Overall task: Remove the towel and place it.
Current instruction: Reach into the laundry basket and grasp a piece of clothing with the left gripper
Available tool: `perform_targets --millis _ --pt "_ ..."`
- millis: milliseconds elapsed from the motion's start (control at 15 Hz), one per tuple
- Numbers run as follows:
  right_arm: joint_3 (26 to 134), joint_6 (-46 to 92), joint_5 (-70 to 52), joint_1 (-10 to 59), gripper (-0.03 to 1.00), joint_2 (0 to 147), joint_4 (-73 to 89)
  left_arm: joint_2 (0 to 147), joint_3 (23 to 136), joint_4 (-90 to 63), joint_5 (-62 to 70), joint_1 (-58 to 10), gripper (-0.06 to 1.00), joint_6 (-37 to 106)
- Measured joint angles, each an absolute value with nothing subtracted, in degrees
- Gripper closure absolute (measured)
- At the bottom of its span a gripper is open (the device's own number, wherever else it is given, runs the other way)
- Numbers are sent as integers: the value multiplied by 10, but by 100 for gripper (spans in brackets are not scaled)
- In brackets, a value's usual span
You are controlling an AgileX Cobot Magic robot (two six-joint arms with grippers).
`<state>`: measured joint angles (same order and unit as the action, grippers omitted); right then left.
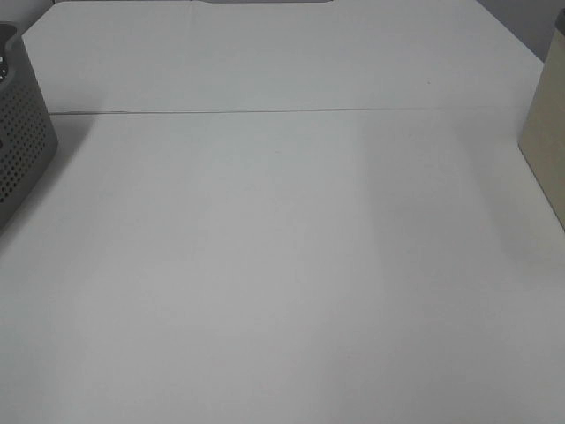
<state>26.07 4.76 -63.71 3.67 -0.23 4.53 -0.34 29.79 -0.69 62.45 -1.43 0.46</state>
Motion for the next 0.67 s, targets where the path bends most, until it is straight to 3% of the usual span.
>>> perform_targets --millis 200,400,667 --pt "261 48 -637 37 31 -2 45 -3 298 7 625 -14 12 5" --pt "261 48 -637 37 31 -2 45 -3 298 42 624 -14 -2 5" --pt "261 48 -637 37 31 -2 45 -3 298 45 618 -14 -5 5"
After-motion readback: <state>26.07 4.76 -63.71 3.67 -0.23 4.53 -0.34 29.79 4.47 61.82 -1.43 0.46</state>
